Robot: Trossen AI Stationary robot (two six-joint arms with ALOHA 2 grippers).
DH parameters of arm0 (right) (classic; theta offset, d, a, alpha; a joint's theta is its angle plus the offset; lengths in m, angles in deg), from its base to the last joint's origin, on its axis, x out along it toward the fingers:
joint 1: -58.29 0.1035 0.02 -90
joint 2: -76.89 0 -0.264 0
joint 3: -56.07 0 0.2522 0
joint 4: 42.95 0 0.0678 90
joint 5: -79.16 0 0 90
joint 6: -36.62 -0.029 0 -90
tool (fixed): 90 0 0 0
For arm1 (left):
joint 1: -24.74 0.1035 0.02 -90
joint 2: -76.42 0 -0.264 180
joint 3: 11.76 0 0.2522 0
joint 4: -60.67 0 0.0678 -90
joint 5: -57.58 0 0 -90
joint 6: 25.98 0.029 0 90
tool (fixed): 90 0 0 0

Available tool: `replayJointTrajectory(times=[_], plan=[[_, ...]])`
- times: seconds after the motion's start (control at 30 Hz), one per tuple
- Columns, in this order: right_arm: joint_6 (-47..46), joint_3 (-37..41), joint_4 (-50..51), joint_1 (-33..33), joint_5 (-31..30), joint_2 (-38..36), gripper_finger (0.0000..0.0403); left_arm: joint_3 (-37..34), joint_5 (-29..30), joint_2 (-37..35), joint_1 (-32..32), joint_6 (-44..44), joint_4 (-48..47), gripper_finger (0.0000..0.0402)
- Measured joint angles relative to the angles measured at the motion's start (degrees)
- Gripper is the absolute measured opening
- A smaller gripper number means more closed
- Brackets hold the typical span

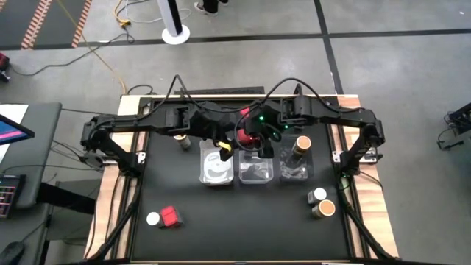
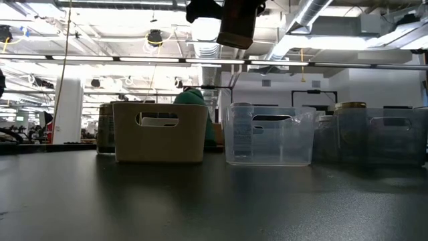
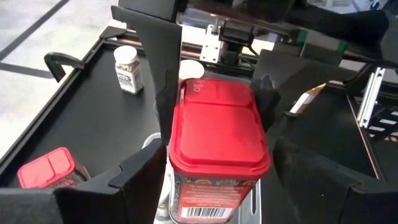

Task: Sort spices by type
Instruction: Put the bottom right red seasoning can into the white bin

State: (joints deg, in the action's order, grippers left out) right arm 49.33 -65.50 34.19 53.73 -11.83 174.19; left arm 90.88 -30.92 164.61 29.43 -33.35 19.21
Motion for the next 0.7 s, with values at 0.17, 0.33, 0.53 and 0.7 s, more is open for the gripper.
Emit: replayJointTrajectory(times=[0.17, 0.33, 0.53, 0.7], plan=[[0.0, 0.0, 0.0, 0.0, 0.0, 0.0, 0.024, 0.0, 0.0, 0.8, 0.0, 0.4, 0.3, 0.0281], [-0.1, 0.0, 0.0, 0.0, 0.7, 0.0, 0.024, 0.0, 0.1, 0.8, 0.1, 0.9, 1.0, 0.0247], [0.0, 0.0, 0.0, 0.0, 0.7, 0.0, 0.024, 0.0, 0.1, 0.8, 0.2, 0.8, 1.3, 0.0211], [-0.1, 0.0, 0.0, 0.0, 0.7, 0.0, 0.024, 0.0, 0.2, 0.8, 0.2, 0.7, 1.3, 0.0215]])
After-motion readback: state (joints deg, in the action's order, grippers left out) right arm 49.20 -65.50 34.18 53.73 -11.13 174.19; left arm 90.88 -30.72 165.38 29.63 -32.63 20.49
